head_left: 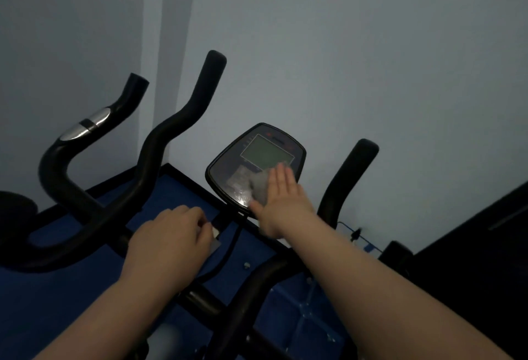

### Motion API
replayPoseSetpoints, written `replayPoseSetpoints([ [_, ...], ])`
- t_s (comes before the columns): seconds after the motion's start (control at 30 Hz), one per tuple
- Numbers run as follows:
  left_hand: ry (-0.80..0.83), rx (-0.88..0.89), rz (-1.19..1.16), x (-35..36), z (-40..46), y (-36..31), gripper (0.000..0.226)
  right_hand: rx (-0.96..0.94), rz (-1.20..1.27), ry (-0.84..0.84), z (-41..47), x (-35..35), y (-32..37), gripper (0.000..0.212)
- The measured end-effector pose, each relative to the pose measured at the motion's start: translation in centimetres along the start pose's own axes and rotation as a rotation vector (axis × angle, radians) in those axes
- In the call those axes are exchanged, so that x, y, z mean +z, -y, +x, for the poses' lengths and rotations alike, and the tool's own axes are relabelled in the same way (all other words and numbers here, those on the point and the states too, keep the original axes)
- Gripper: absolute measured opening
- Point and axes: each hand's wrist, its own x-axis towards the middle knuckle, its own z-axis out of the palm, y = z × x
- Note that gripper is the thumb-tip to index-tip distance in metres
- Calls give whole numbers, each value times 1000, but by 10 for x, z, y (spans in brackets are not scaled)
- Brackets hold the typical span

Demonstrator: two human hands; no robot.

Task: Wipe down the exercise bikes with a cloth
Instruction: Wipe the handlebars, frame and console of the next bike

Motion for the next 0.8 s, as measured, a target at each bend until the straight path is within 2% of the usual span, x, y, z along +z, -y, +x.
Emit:
replayPoseSetpoints([
  [0.17,-21,-22,-19,0,0,1,21,107,192,-166,45,-33,-7,78],
  [0.33,-65,-38,19,4,1,0,22,25,194,-281,75,-49,38,75],
  [0.47,-59,-35,44,2,2,0,24,-221,64,-213,33,-23,65,76],
  [0.53,-35,-28,28,2,1,0,25,-255,-35,-127,12,-6,56,80],
  [0.63,-3,-22,1,1,0,0,23,-101,-161,-10,-3,0,21,83],
  [0.7,-8,-24,-4,0,0,0,23,3,-149,20,-4,-4,-1,83],
  [0.8,-22,-48,-9,1,-1,-1,23,57,-13,-67,15,-15,-14,80],
])
